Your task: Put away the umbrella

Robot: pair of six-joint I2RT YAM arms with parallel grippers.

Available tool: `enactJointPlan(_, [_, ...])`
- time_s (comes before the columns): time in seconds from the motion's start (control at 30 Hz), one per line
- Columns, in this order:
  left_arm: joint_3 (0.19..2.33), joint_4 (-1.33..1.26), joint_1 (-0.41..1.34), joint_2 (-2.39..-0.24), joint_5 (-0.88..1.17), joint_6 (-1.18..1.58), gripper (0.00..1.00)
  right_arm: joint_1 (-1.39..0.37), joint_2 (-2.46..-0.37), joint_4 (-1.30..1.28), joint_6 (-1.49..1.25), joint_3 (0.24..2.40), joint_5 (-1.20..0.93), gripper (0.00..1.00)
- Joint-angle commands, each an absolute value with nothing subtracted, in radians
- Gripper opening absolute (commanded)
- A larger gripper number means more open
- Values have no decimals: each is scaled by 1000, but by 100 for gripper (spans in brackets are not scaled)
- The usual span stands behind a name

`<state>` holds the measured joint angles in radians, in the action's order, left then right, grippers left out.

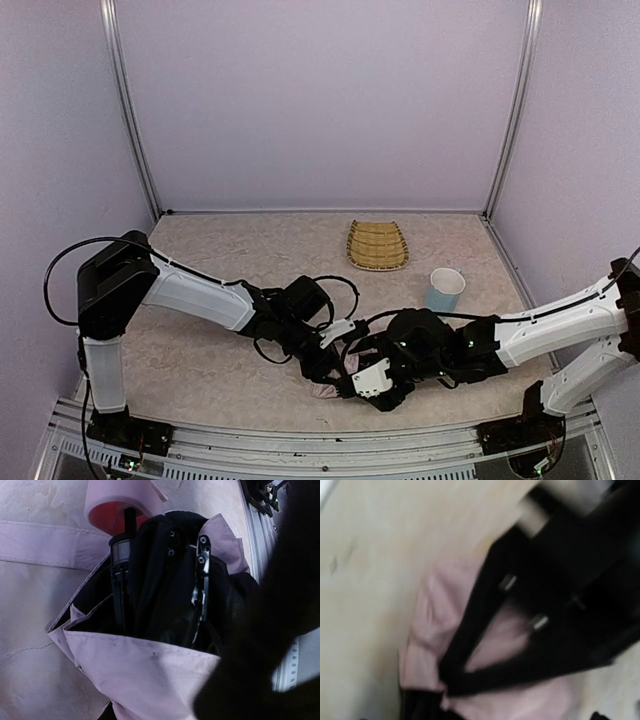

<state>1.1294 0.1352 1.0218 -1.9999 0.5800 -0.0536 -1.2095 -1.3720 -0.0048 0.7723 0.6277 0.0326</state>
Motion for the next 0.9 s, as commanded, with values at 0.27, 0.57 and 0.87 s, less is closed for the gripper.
enactJointPlan(0.27, [1065,423,1023,-2098,609,-126,11,-1113,-1657,-37,814,741,47,72])
enactJointPlan(0.57, [968,156,963,-1950,659,-121,57,-1104,-1718,-135,738,785,-21,25])
enactJointPlan(0.87, [591,-527,913,-1549,535,10,99,-1077,-1763,-324,641,866,-143,17])
